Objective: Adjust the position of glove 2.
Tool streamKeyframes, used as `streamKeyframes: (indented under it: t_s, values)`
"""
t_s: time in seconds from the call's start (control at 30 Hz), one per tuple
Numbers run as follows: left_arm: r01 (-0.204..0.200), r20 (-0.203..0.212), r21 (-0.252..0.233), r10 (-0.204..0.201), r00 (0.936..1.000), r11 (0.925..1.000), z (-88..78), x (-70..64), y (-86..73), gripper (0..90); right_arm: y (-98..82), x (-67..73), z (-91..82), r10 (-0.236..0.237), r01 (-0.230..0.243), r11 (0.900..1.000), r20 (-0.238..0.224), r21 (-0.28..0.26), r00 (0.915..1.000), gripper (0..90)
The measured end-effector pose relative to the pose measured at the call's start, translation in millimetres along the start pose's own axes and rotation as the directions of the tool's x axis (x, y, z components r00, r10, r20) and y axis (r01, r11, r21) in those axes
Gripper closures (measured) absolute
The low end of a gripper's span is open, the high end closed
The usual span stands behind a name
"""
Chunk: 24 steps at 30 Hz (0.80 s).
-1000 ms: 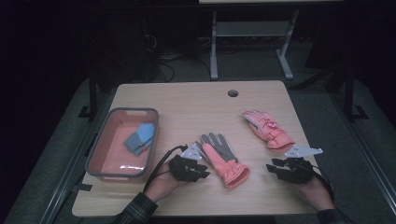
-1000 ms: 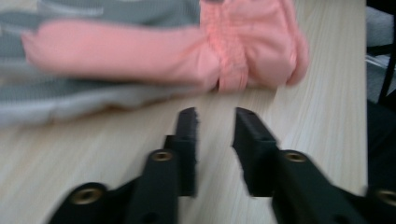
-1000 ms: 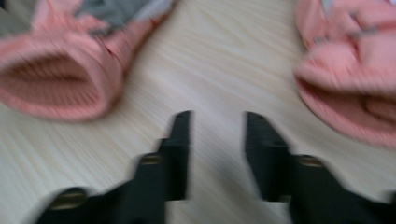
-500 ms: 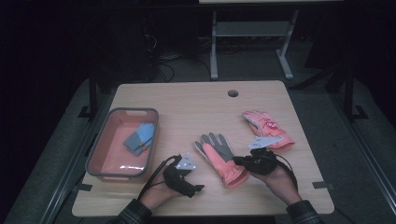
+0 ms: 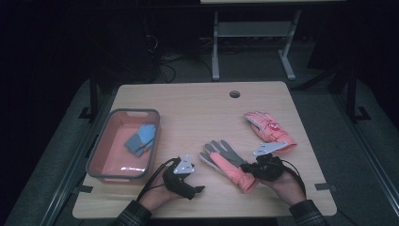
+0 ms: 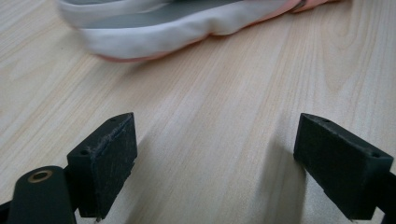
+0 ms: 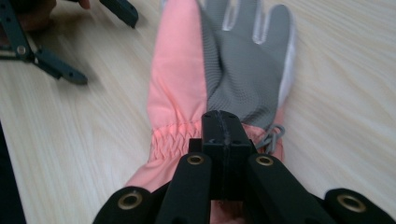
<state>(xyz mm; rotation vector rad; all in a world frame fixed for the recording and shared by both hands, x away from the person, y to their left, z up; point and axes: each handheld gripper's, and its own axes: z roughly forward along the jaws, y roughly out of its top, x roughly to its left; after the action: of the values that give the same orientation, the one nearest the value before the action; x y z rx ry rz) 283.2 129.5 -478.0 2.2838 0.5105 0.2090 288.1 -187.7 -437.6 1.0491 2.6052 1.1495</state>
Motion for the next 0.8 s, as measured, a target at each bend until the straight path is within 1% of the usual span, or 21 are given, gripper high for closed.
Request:
streamKeyframes:
  t_s: [0.1,0.13,0.2,0.33,0.37,0.43,0.5,0.57,0.6,0.63,0.7,0.8]
  values:
    - [0.002,-0.001,-0.002,-0.002,1.0,1.0,-0.2,0.0,-0.3,12.6,-10.0,-2.9,-9.8,-0.001,0.001,1.0,-0.005,0.005,1.0,89.8]
    - [0.002,-0.002,-0.002,-0.002,1.0,1.0,-0.4,0.1,-0.5,12.6,-13.0,-3.6,-12.8,-0.01,0.01,1.0,-0.001,0.005,0.9999,89.8]
    - [0.0,-0.002,0.001,0.0,1.0,1.0,-1.1,0.3,-1.0,12.7,-17.8,-4.3,-18.4,-0.012,0.012,1.0,0.006,0.012,0.9999,89.8]
    - [0.003,-0.003,0.0,-0.003,1.0,1.0,-1.4,0.1,-1.3,12.7,-24.1,-3.9,-21.8,-0.01,0.01,1.0,0.002,0.015,1.0,89.8]
    - [0.004,-0.003,0.001,-0.004,1.0,1.0,-1.5,0.1,-1.2,12.7,-23.9,-3.7,-21.4,-0.016,0.016,1.0,0.003,0.014,0.9999,89.8]
    - [0.005,-0.003,-0.001,-0.005,1.0,1.0,-1.3,0.0,-1.3,12.7,-21.5,-3.6,-23.1,-0.011,0.011,1.0,-0.003,0.005,0.9999,89.2]
    - [0.008,-0.004,-0.006,-0.008,1.0,1.0,-1.0,-0.3,-1.4,12.6,-19.1,-5.2,-25.9,-0.016,0.015,1.0,-0.005,-0.014,0.9999,86.1]
    - [0.007,-0.002,-0.001,-0.007,1.0,1.0,-1.1,0.0,-1.1,12.6,-15.5,-8.5,-30.3,-0.003,0.003,0.999,-0.007,-0.042,1.0,82.1]
    - [0.007,-0.002,-0.001,-0.007,1.0,1.0,-1.1,0.0,-1.0,12.6,-13.8,-9.6,-31.9,0.007,-0.007,0.999,-0.004,-0.047,1.0,79.9]
    - [0.007,-0.003,-0.002,-0.007,1.0,1.0,-1.0,0.0,-1.0,12.6,-10.9,-12.9,-33.8,0.014,-0.014,0.998,0.002,-0.062,0.9999,77.3]
    - [0.007,-0.003,-0.002,-0.007,1.0,1.0,-0.9,0.0,-0.9,12.6,-5.8,-19.6,-36.1,0.022,-0.021,0.997,0.016,-0.073,0.9996,73.8]
    - [0.003,-0.003,0.003,-0.003,1.0,1.0,-1.2,0.3,-0.6,12.6,3.2,-29.9,-35.4,0.021,-0.018,0.998,0.054,-0.052,0.9983,69.7]
